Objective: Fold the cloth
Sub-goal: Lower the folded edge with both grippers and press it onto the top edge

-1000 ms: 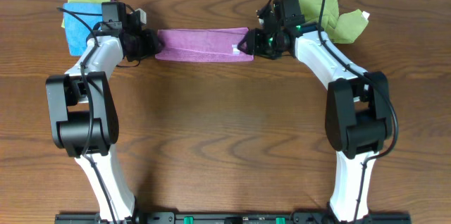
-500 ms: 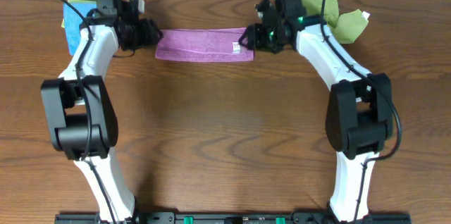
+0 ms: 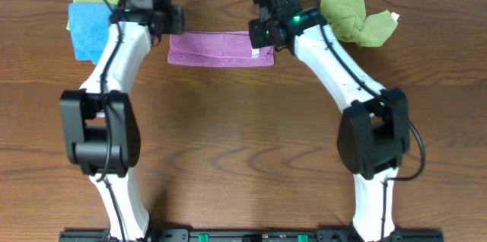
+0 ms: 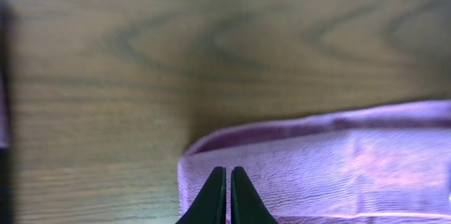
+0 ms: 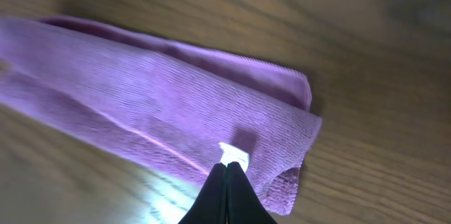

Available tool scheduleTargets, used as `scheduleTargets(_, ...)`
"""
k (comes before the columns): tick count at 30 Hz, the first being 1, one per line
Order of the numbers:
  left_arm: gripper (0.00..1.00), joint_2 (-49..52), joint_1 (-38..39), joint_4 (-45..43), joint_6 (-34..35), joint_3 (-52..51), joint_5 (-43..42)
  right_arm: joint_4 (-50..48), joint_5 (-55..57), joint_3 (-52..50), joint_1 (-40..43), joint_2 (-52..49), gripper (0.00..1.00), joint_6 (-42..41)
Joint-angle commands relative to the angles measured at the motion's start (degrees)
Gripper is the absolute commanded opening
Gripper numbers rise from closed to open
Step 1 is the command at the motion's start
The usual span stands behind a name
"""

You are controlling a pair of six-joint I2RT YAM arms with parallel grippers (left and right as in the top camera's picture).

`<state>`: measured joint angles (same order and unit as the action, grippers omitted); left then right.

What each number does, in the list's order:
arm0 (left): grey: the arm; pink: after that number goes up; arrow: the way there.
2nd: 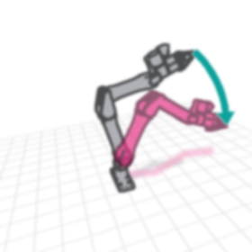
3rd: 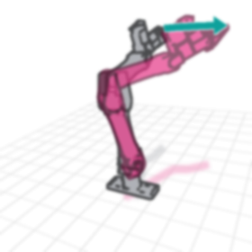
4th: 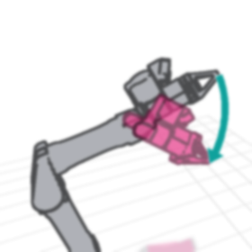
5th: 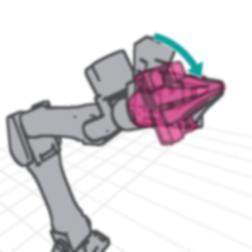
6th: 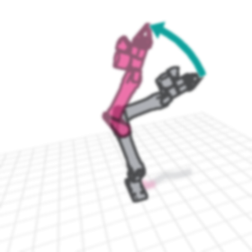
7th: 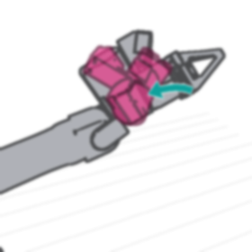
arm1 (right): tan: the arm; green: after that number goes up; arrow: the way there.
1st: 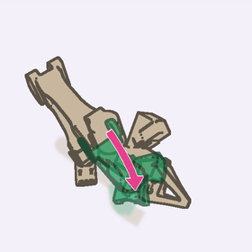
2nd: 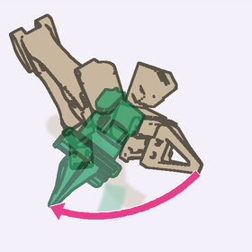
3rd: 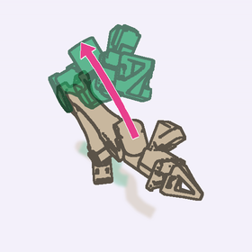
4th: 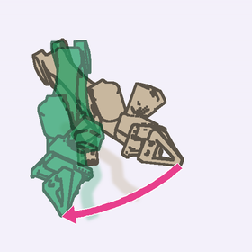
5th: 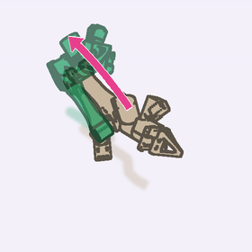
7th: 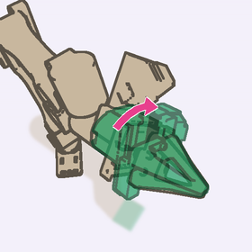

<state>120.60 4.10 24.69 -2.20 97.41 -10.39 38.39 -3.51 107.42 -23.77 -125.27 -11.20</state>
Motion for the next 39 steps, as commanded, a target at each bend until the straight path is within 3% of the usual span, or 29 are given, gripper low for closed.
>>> scheduleTargets(1, 0.05, 3.63, 0.20, 0.50, -1.51, -0.17, 3.15, 0.20, 3.74, 0.02, 0.72, -2.99, 0.01, 0.98)
scheduleTargets(12, 0.05, 5.64, 0.44, 0.76, -1.42, -0.81, 2.97, 0.28, 3.28, 0.02, 0.81, -7.58, 0.01, 0.50)
scheduleTargets(28, 0.06, 5.68, 0.44, -4.61, 0.09, -10.60, 2.93, 0.24, 2.82, -0.35, 0.87, -9.79, 0.02, -0.11)
scheduleTargets(39, 0.06, 5.68, 0.44, -3.37, 1.14, -13.35, 2.91, 1.33, 2.80, -3.39, 0.42, -9.88, 0.02, -0.31)
